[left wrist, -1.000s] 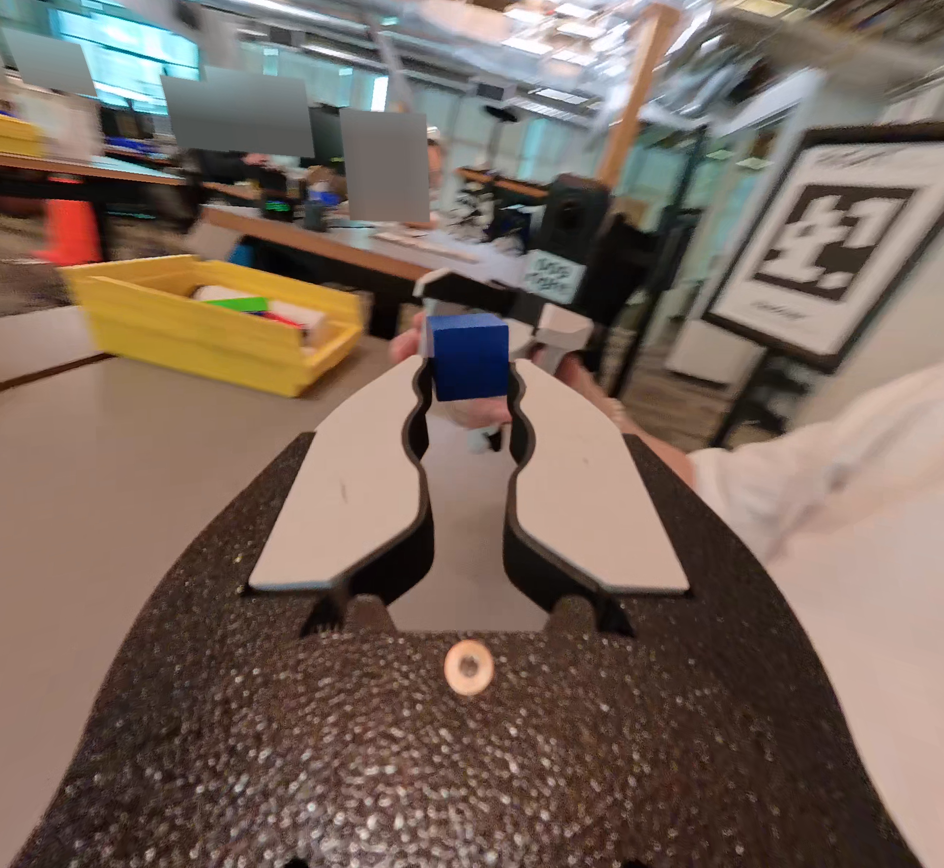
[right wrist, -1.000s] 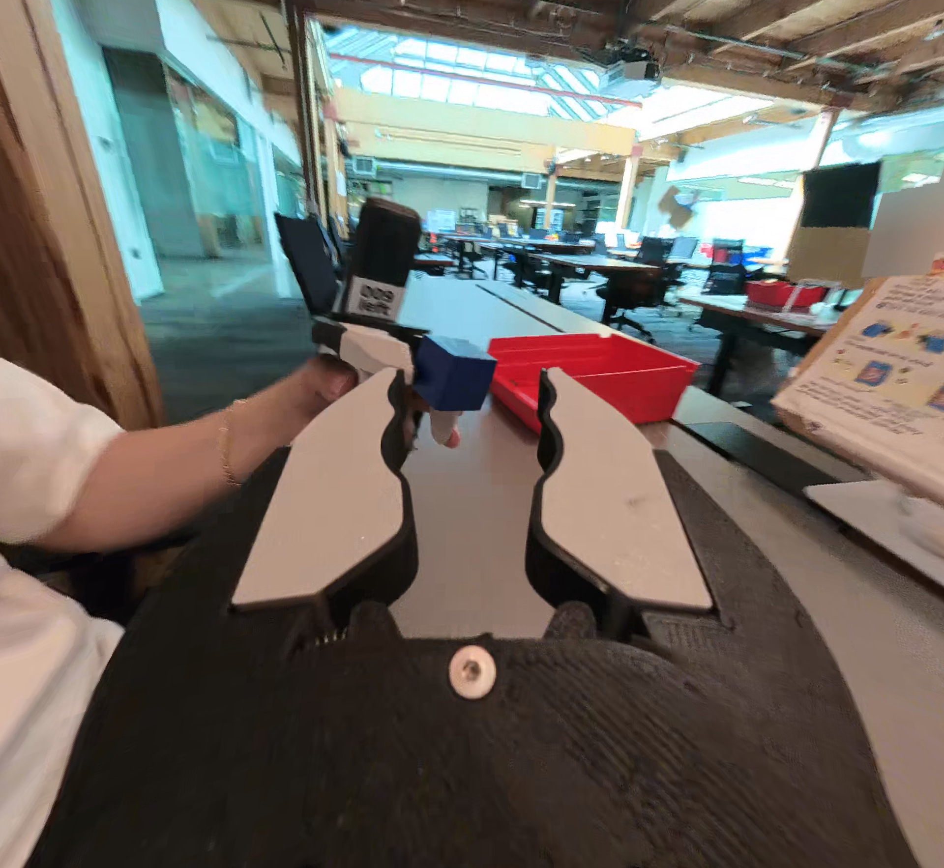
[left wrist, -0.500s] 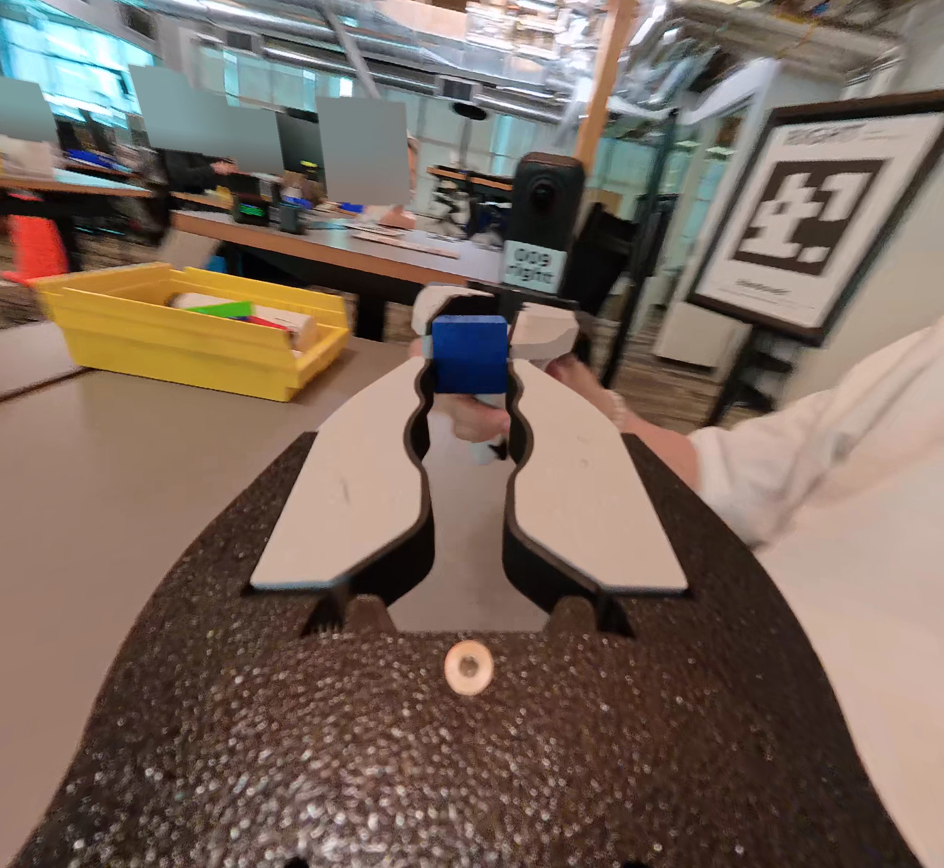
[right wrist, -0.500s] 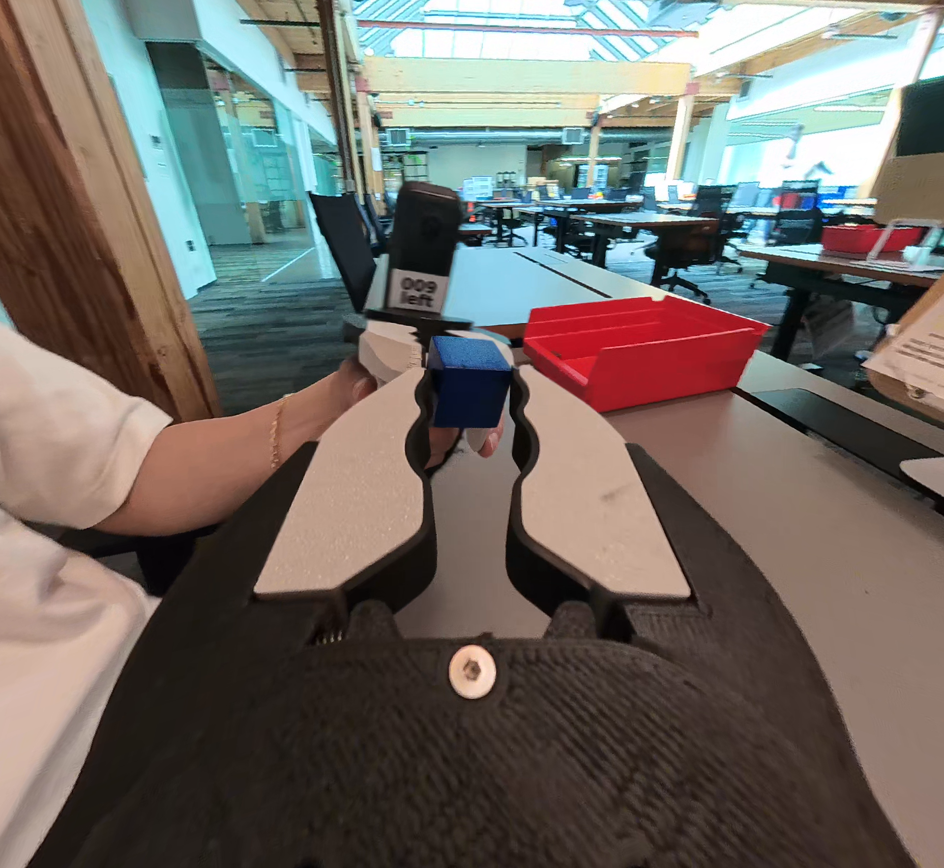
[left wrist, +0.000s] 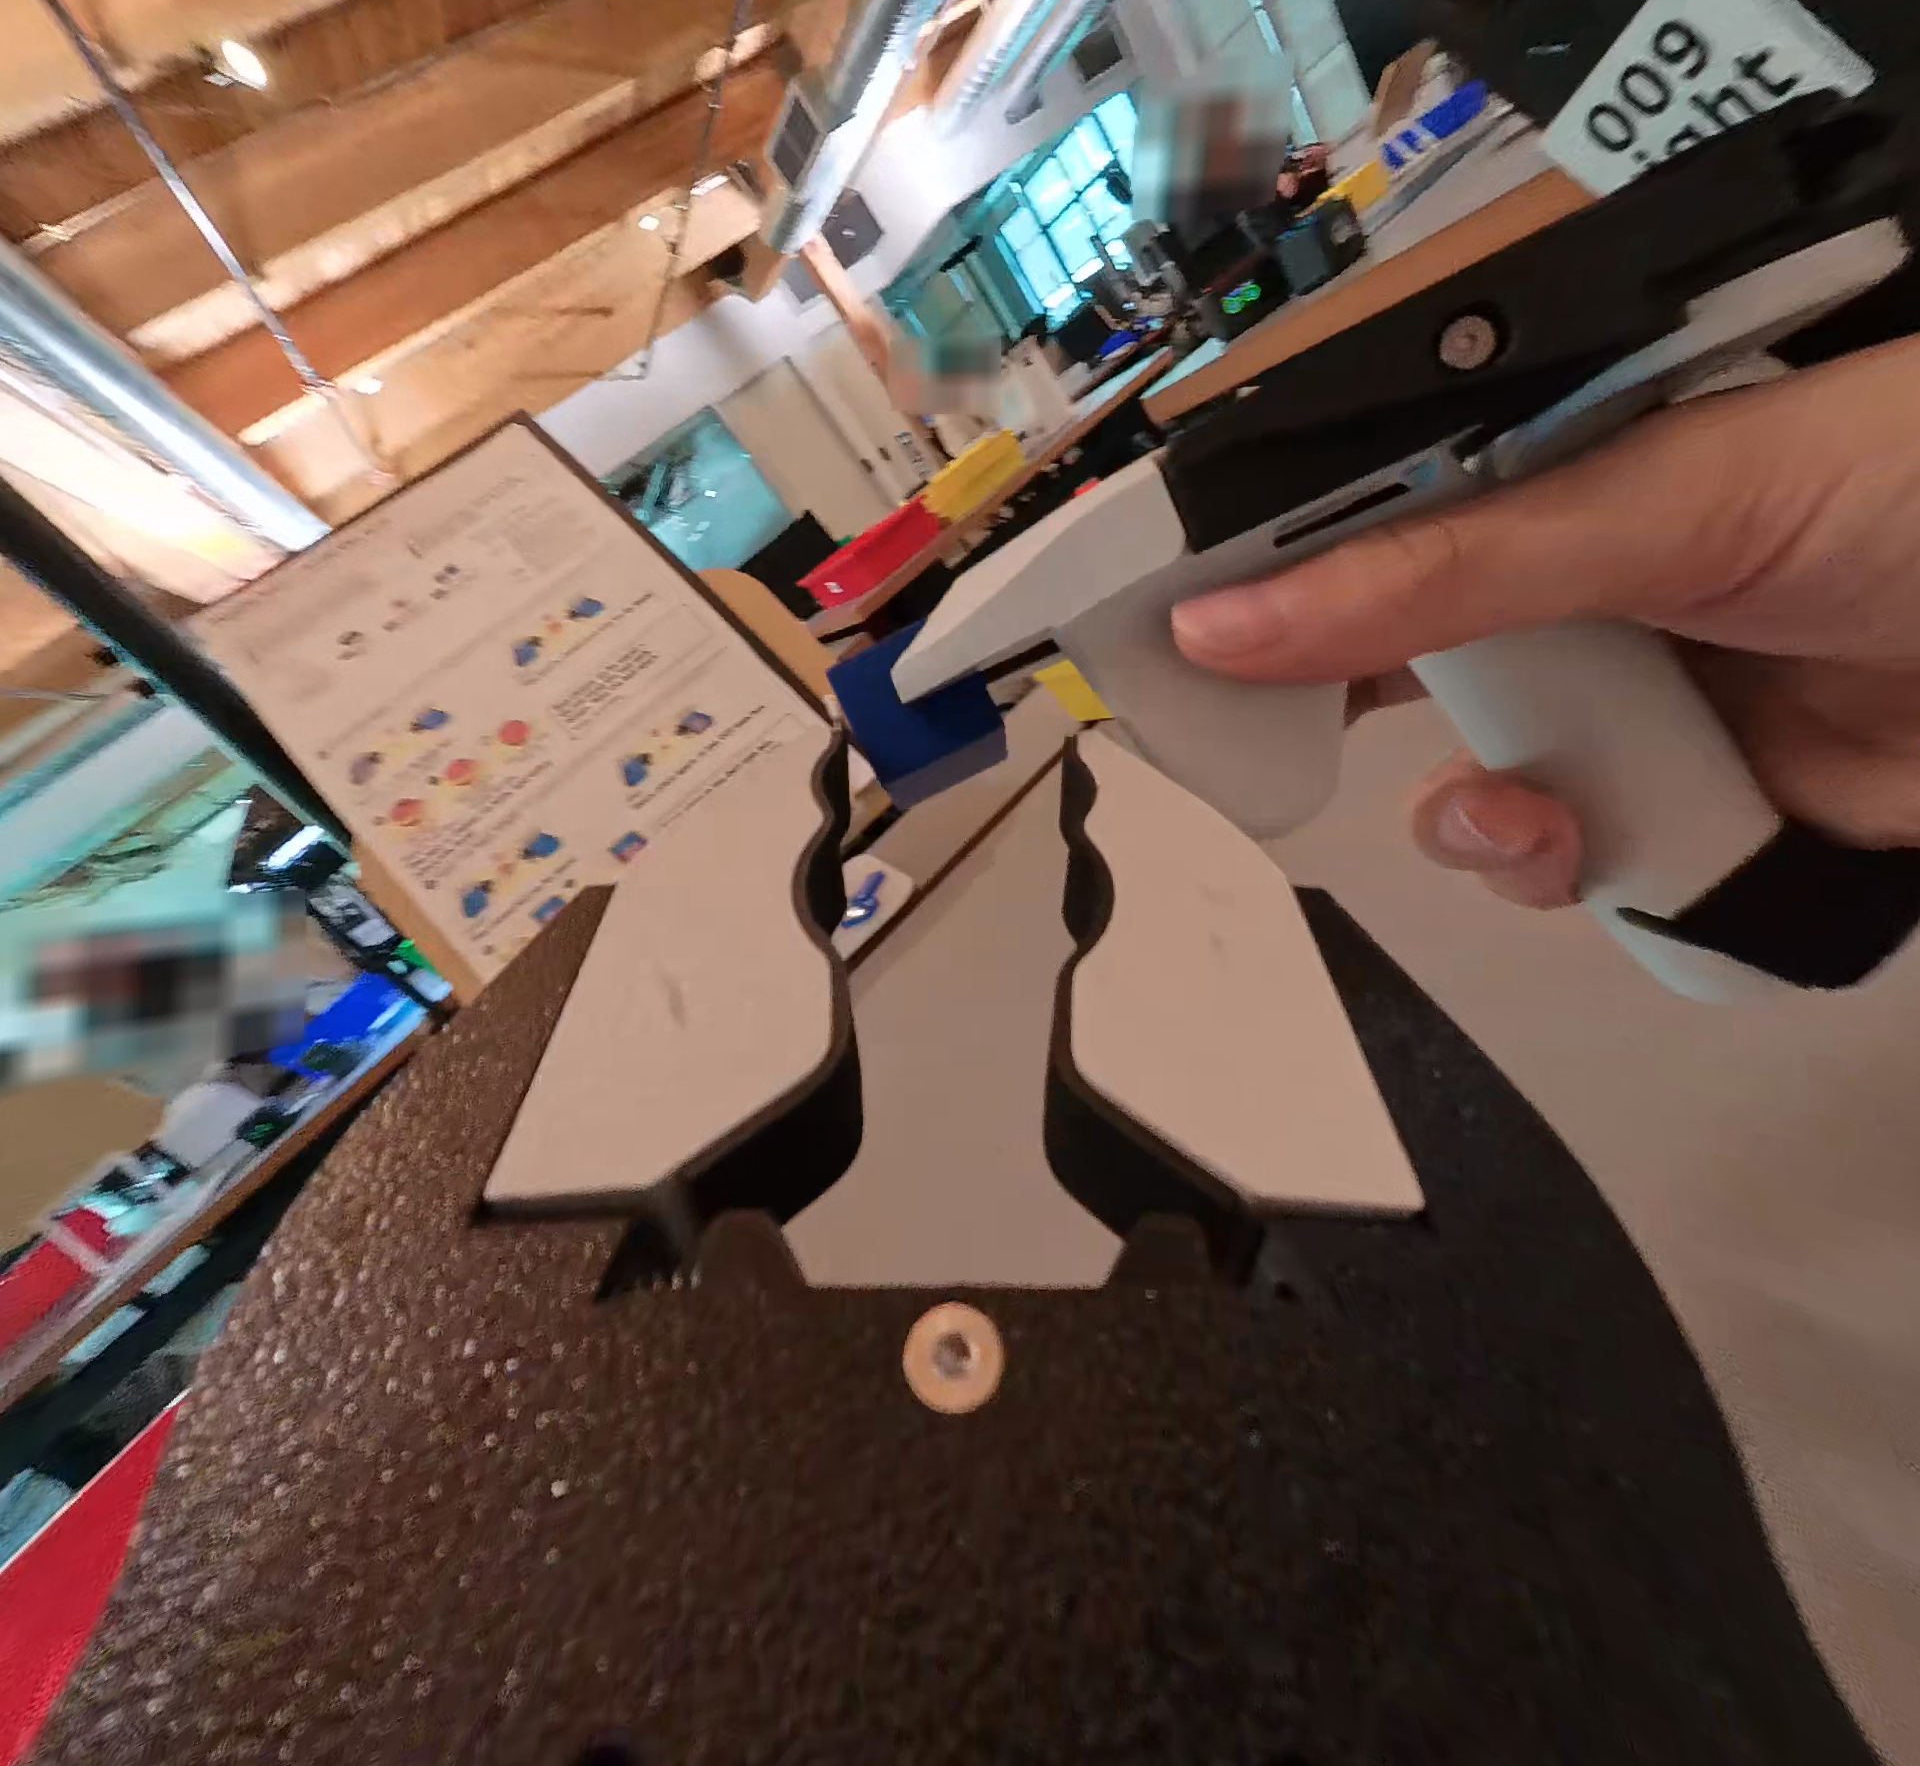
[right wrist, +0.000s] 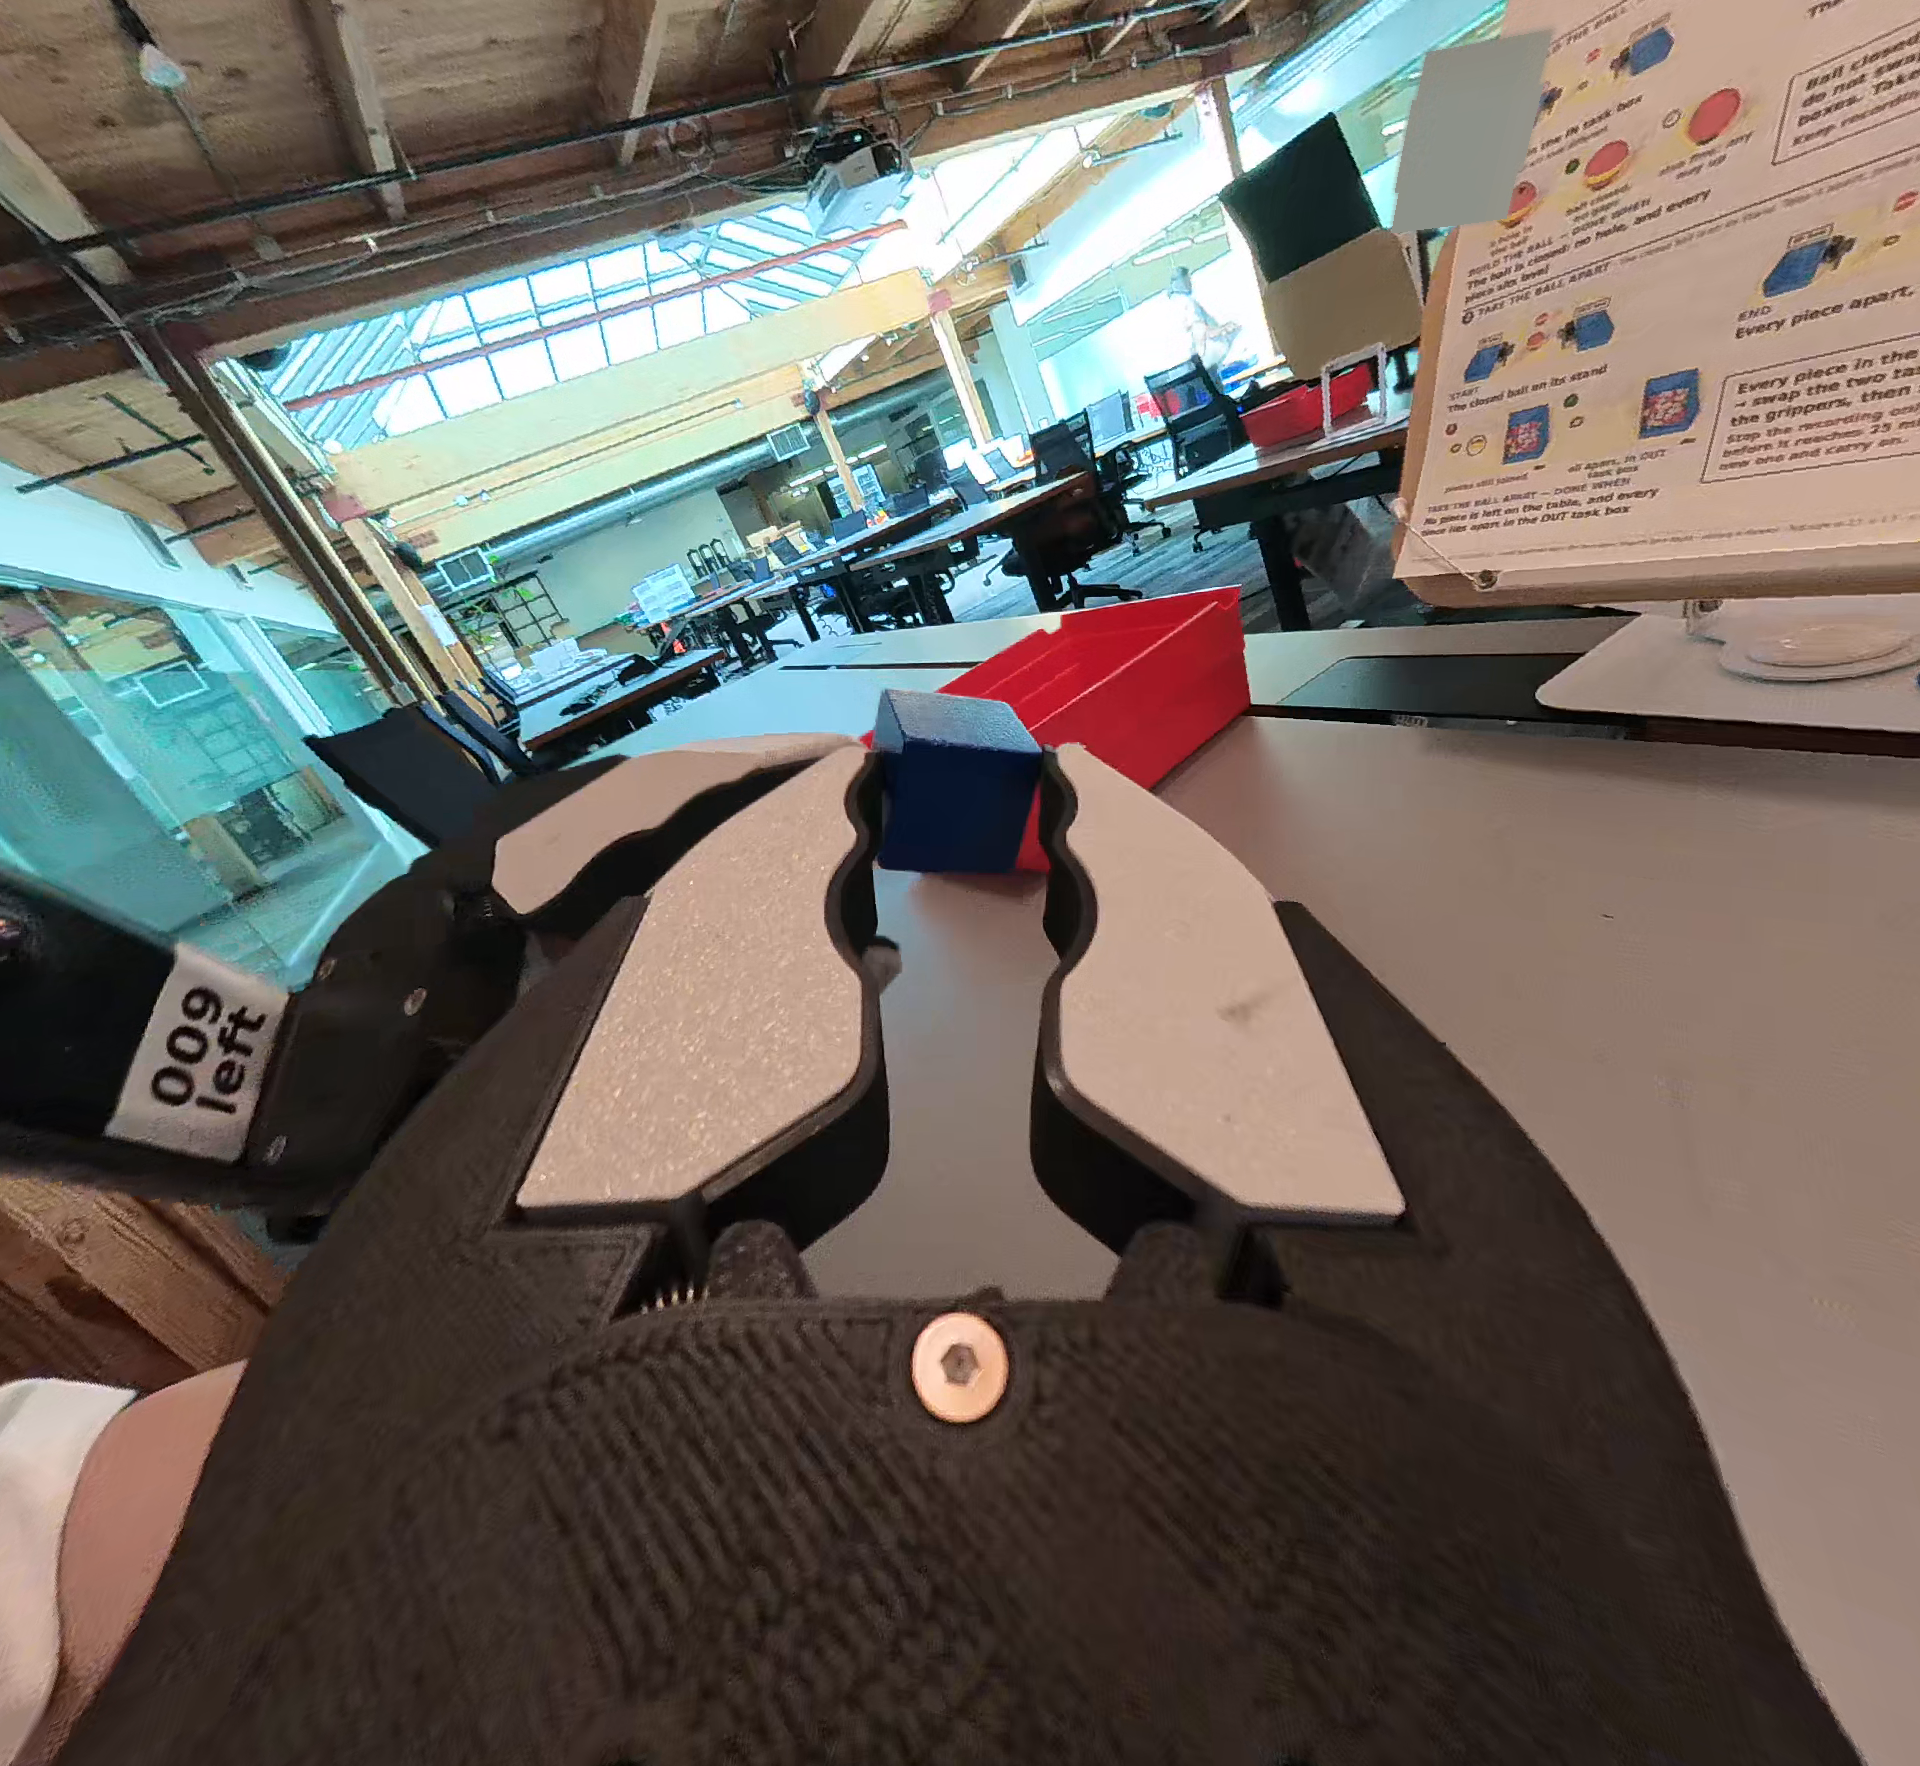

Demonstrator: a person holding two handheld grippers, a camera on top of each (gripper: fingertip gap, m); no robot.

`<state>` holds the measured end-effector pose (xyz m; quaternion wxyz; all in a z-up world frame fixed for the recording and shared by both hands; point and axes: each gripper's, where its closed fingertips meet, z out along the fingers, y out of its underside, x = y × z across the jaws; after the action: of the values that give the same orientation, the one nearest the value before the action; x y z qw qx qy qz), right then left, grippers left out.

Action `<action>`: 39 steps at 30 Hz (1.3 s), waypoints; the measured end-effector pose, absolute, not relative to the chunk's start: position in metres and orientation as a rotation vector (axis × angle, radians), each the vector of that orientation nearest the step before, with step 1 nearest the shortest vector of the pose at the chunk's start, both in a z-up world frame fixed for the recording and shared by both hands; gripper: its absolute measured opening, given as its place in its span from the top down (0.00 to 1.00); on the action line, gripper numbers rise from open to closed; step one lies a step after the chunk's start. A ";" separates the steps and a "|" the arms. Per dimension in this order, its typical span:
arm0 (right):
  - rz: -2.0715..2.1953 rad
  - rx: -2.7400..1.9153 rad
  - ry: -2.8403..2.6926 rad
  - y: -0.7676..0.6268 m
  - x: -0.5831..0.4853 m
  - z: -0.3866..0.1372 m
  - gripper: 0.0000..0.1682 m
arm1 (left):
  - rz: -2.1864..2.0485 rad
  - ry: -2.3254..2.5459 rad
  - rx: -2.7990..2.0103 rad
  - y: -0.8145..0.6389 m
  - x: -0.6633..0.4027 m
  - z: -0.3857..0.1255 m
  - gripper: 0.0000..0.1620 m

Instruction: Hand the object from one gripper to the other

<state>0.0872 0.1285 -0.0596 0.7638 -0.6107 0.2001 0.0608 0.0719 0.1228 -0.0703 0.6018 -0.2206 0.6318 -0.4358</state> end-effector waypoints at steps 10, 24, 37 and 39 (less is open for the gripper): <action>0.022 -1.370 0.403 0.136 0.081 -0.065 0.84 | -1.010 1.403 -0.704 0.136 0.079 -0.076 0.83; 0.231 -1.353 0.045 0.112 0.060 -0.041 0.70 | -1.811 1.616 -0.685 0.127 0.057 -0.065 0.83; 0.295 -1.427 -0.133 0.121 0.032 -0.058 0.82 | -2.253 1.726 -0.496 0.110 0.029 -0.069 0.84; 0.279 -1.443 -0.144 0.121 0.031 -0.058 0.82 | -2.226 1.731 -0.487 0.111 0.029 -0.070 0.83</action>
<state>0.0312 0.1214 -0.0577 0.7397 -0.6576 -0.0655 0.1271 0.0293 0.1108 -0.0695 0.1396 -0.1687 0.5991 -0.7701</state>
